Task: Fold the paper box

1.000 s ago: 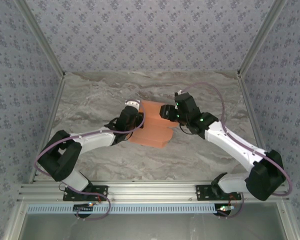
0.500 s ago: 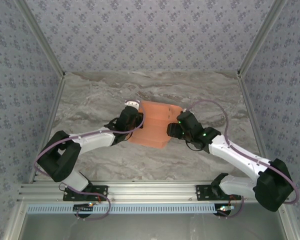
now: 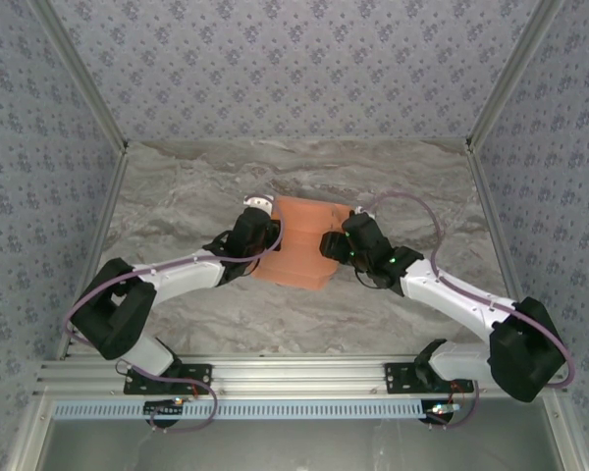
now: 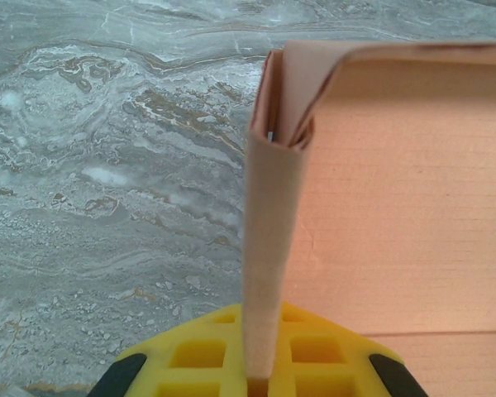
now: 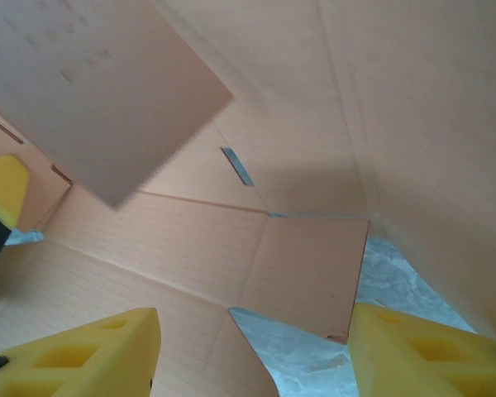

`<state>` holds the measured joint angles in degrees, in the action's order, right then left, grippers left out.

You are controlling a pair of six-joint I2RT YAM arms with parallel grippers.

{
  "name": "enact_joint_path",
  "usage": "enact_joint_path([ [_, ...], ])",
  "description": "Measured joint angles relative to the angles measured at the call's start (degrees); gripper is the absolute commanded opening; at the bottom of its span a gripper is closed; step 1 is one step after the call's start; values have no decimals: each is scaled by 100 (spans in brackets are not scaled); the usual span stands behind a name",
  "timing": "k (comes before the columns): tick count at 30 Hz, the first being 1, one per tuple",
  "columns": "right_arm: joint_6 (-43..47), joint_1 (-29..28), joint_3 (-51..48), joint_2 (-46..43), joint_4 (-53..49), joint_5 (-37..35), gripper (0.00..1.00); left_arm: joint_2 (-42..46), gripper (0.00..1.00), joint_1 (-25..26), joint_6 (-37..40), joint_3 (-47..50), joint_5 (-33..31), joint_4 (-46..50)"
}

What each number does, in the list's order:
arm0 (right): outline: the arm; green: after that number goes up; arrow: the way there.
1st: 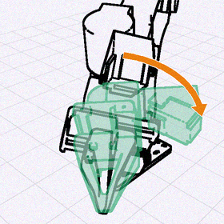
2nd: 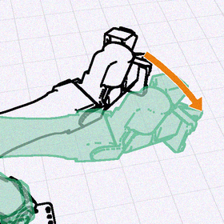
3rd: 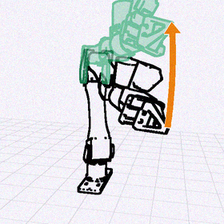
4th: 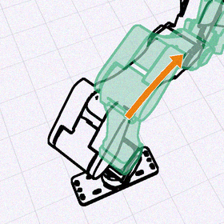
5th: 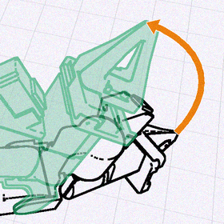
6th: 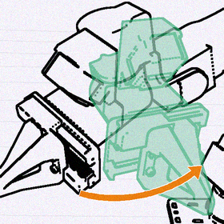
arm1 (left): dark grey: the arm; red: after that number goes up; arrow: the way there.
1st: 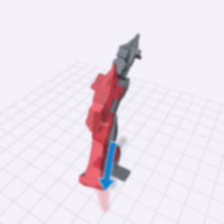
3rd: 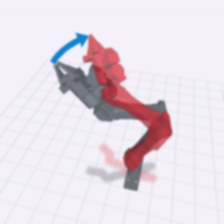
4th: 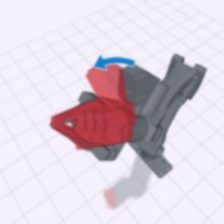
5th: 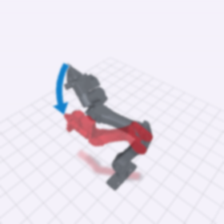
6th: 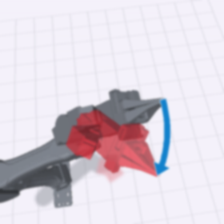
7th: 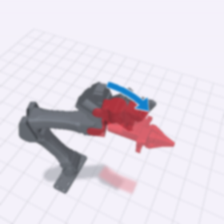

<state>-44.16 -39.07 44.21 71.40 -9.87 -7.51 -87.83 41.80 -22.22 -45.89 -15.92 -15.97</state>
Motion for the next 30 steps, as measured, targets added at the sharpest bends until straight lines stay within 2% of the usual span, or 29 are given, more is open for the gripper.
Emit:
enact_joint_path([
  [13,302,20,48,114,378,262,44,0,0,0,0,0,4,-2],
  [30,704,-122,634,1023,376,372,40,0,0,-22,0,4,-109,101],
])
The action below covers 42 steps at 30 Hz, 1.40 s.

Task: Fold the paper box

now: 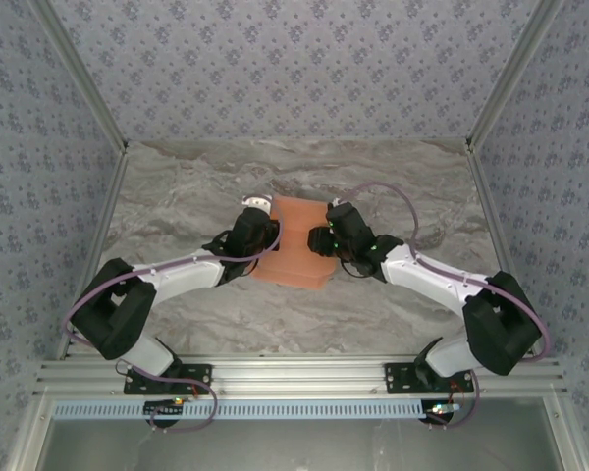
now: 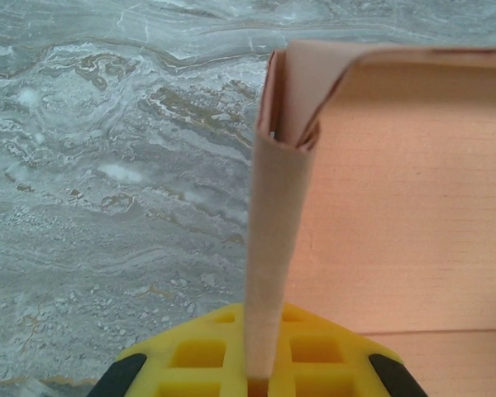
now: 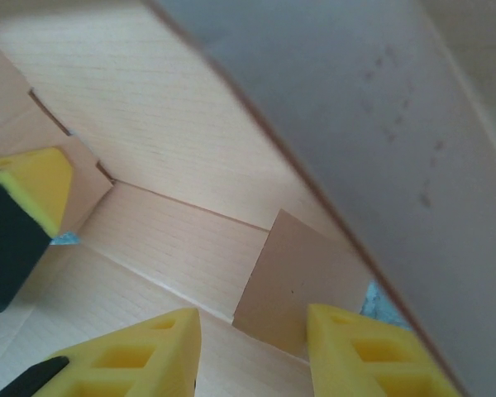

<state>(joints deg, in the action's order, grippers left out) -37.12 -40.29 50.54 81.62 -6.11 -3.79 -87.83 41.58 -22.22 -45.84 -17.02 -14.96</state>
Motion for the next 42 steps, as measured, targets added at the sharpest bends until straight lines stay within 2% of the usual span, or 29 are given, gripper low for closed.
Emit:
enact_joint_path([
  [8,466,-50,170,-146,-468,-57,48,0,0,7,-2,28,9,26],
  [16,1220,2,341,-1233,-1493,-76,56,0,0,-50,-66,31,138,28],
  [20,1711,345,560,-1810,-1980,133,56,83,0,-201,-188,87,326,48],
  [26,2181,1545,704,-2225,-2310,844,54,358,0,-409,-365,116,616,201],
  [31,2216,2400,680,-1993,-2253,1565,48,634,0,-437,-439,118,767,348],
  [37,2251,2608,538,-1414,-1856,2302,40,881,0,-448,-448,118,879,479],
  [42,2269,2590,409,-1126,-1375,3042,40,898,0,-448,-483,118,918,538],
])
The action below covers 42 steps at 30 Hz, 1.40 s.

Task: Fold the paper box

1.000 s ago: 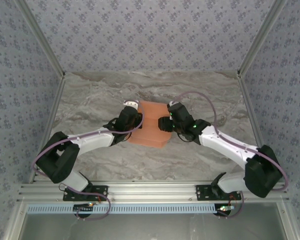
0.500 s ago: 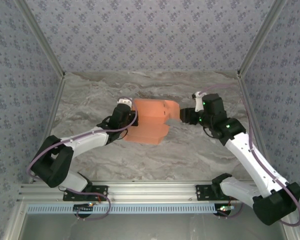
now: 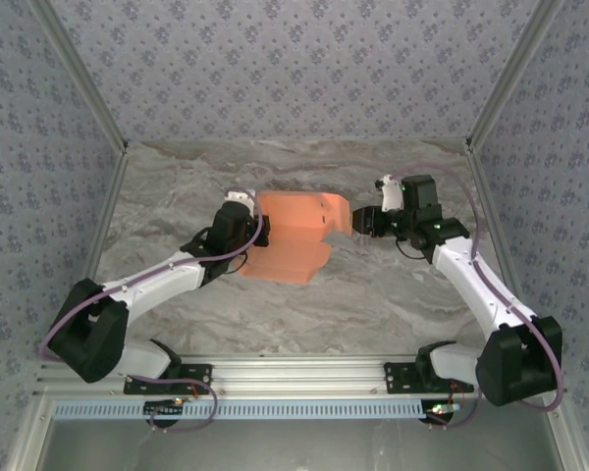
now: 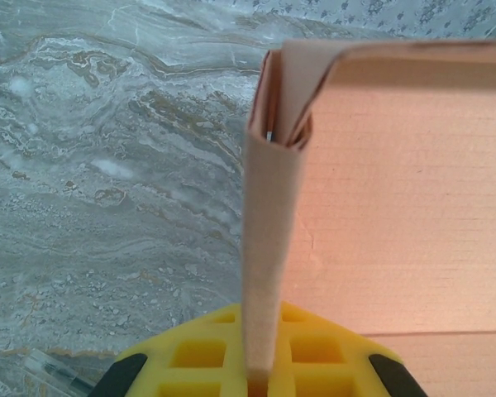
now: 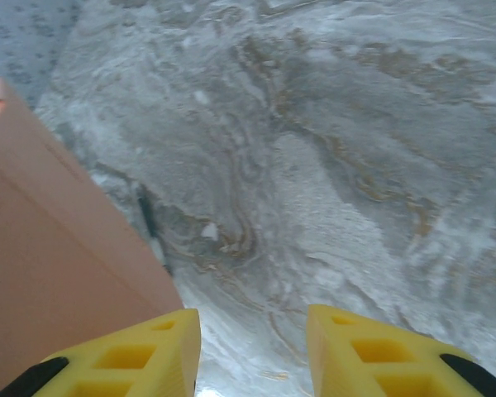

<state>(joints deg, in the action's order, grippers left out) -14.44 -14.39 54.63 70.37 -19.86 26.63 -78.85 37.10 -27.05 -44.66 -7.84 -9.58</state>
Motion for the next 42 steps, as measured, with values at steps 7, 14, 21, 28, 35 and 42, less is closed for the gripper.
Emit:
enact_joint_path([
  [7,52,-151,-153,0,452,610,42,0,0,0,-17,0,85,55],
  [14,109,-411,-162,66,640,734,45,0,0,0,-52,0,101,59],
  [21,170,-560,-162,232,774,750,46,0,0,0,-66,0,101,63],
  [28,229,-737,-131,455,815,726,51,-2,0,0,-66,0,105,85],
  [35,389,-946,42,636,807,601,54,-2,0,0,-66,7,98,127],
  [42,531,-1099,229,730,717,439,56,-2,0,-24,-68,7,94,173],
])
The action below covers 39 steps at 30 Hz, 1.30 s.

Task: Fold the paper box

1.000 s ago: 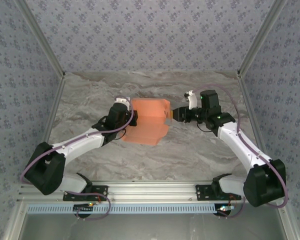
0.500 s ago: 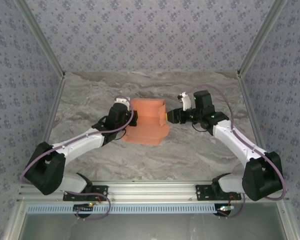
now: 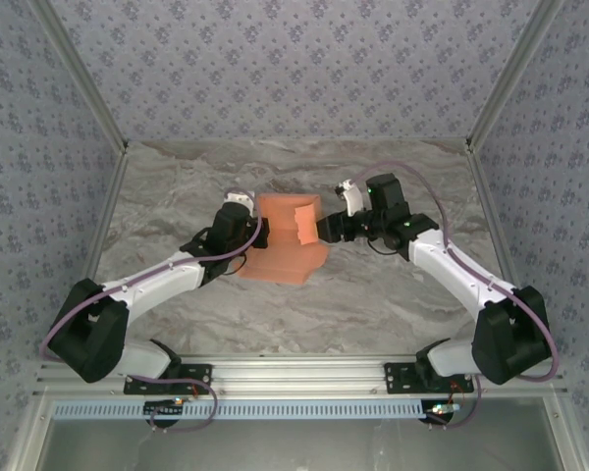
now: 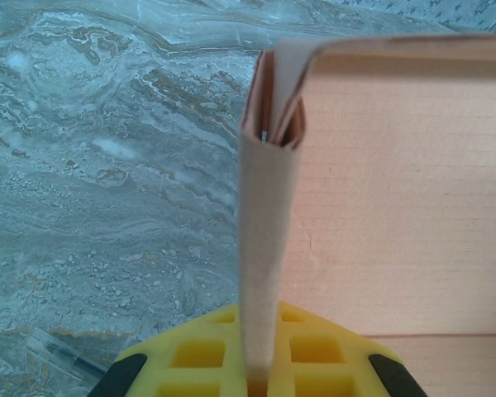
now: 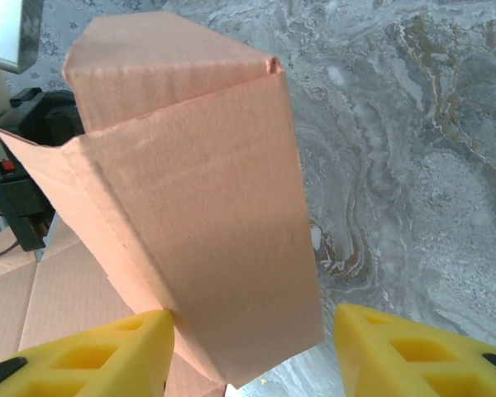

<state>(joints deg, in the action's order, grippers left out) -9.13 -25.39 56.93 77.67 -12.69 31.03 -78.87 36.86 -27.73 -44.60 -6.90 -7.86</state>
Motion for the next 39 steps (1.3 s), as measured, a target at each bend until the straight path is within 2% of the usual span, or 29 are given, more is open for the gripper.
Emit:
enact_joint_path([
  [14,396,-59,68,0,-243,83,50,0,0,-9,0,15,24,-2],
  [25,638,-72,109,-74,-492,219,51,2,0,26,0,15,92,-2],
  [34,369,-411,345,-31,-555,-905,50,2,0,66,-4,15,90,-7],
  [39,107,-874,503,33,-688,-2107,43,2,0,74,-4,15,44,-2],
])
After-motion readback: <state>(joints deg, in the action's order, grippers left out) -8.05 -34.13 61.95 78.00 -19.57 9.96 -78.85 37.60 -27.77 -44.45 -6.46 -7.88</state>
